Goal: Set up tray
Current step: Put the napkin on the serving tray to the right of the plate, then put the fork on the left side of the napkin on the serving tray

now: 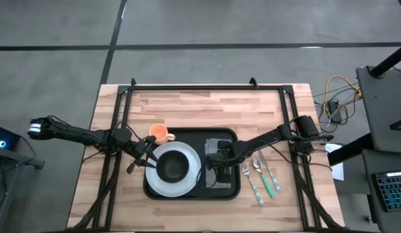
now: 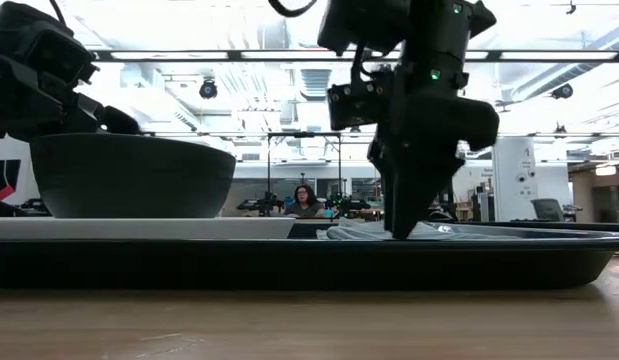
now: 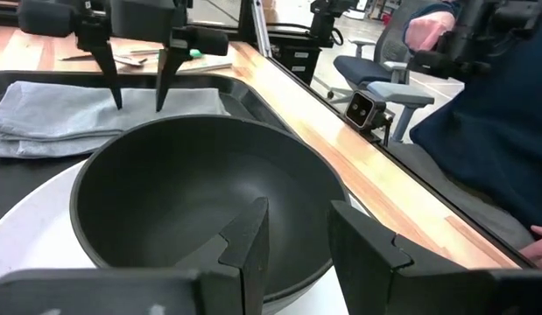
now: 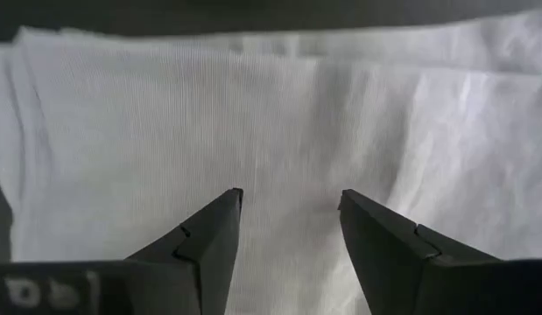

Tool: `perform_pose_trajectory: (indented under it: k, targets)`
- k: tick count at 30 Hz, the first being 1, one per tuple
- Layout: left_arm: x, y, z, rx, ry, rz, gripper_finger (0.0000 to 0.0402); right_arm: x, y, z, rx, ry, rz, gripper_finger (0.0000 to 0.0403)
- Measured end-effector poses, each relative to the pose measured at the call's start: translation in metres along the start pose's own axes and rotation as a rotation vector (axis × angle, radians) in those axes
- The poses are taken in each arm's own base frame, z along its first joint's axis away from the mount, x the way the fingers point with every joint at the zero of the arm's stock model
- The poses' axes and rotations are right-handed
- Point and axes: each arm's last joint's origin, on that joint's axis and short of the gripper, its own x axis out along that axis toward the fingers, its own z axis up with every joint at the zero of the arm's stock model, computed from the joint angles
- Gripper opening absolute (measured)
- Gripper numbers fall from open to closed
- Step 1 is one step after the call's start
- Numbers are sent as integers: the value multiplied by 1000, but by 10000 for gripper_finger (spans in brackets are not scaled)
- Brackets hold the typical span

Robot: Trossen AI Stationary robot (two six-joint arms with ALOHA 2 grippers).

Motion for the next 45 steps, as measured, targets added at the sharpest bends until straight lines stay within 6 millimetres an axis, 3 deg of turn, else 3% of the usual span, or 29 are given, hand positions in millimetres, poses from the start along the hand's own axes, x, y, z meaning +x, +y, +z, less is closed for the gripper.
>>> perform_pose_trajectory:
  k: [14,21,30,38,45]
  targets:
    - [0,0,0,0,0,0,99,7,-2,-16,-8,107,25,184]
    - [0,0,0,0,0,0,99,2,-1,-10,-7,82,29,184]
    - [0,0,0,0,0,0,99,-38,2,-3,38,-24,64,179]
    - [0,0,0,0,0,0,99,-75,12,-26,170,14,69,175]
    - [0,0,0,0,0,0,99,-88,34,-41,244,41,102,175]
